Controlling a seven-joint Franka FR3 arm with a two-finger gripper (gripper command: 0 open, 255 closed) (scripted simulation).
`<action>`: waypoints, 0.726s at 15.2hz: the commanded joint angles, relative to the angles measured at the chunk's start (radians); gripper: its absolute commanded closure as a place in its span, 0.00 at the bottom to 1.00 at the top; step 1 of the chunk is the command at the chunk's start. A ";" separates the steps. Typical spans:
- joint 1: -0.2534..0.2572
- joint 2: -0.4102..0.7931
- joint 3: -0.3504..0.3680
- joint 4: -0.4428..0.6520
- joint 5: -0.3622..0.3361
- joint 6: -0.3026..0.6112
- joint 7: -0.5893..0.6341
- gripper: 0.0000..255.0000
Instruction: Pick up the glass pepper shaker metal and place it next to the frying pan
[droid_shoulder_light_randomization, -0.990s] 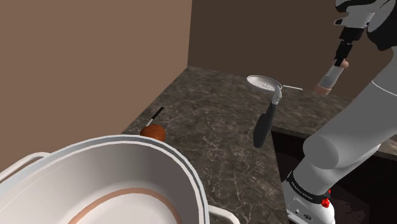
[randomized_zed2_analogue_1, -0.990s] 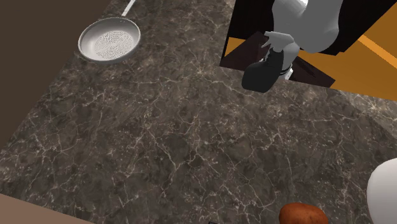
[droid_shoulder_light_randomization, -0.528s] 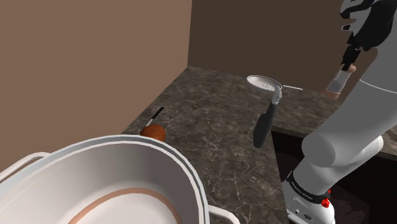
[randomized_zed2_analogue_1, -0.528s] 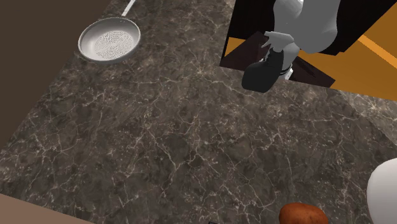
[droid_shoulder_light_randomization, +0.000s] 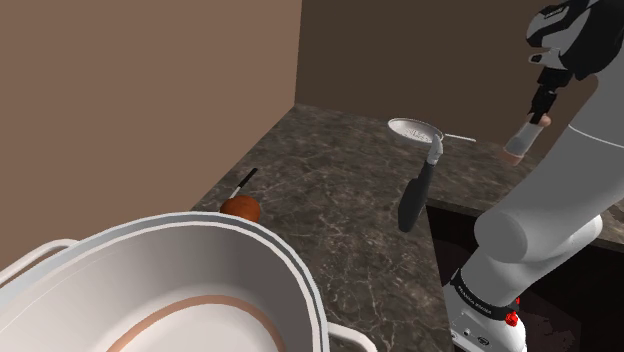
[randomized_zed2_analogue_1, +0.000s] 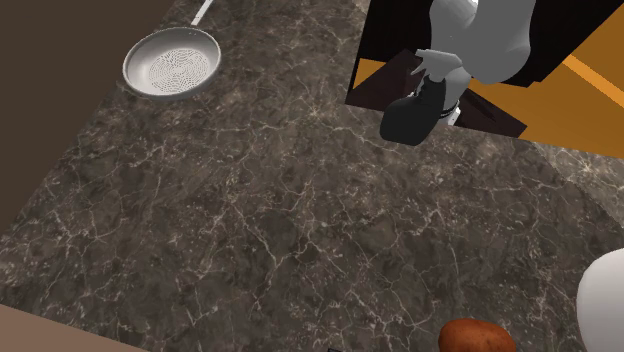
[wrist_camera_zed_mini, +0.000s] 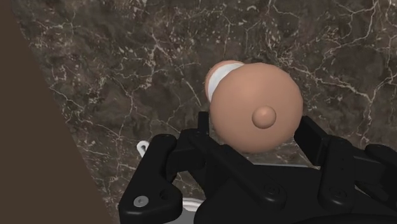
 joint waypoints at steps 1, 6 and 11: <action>0.001 -0.002 0.001 -0.026 -0.002 0.026 0.003 1.00; 0.000 0.000 0.000 -0.092 -0.001 0.092 0.008 1.00; 0.000 0.002 0.000 -0.109 0.000 0.111 0.008 1.00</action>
